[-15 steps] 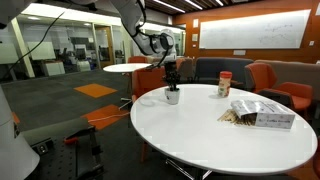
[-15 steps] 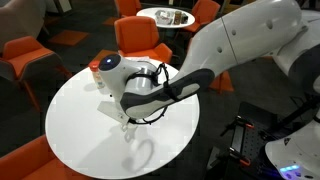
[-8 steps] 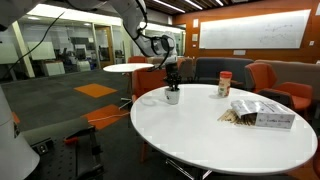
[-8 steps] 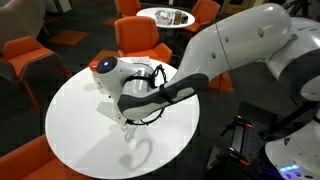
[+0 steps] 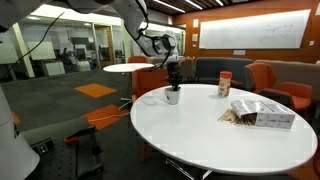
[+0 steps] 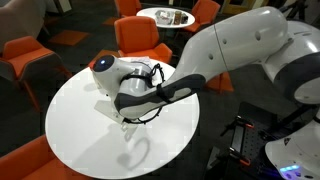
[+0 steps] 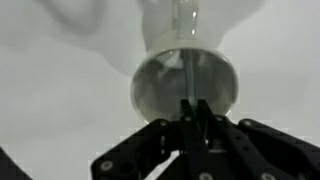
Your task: Remove the pen from the mug and put it on the table
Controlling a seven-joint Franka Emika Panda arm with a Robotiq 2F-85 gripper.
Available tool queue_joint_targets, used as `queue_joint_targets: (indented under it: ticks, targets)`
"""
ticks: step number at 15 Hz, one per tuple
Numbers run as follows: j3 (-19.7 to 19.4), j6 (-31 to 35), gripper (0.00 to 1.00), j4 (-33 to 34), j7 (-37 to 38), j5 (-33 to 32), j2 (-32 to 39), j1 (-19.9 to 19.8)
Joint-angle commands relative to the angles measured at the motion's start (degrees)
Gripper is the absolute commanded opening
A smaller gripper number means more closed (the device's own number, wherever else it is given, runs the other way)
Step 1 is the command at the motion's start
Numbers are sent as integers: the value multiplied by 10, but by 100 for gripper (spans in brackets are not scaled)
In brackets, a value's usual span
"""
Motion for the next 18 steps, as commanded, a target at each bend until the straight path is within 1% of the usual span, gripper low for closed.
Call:
queue_joint_targets:
  ticks: [1,3,6,9,10,12,15,16,17,18]
  targets:
    - [4,-22,3,7,-2,20,-12,2]
    - [11,-16,3,-6,-9,32,-30,-6]
    - [20,-6,3,-42,-36,66,-70,-31]
    - [26,5,3,-100,-94,100,-121,-65]
    - [28,12,3,-122,-115,111,-139,-77]
    - [43,34,3,-184,-183,151,-183,-110]
    - [48,33,3,-267,-283,202,-235,-146]
    - [44,23,3,-292,-312,214,-248,-153]
    - [46,24,3,-320,-347,239,-258,-166]
    - [42,29,3,-348,-361,255,-271,-169]
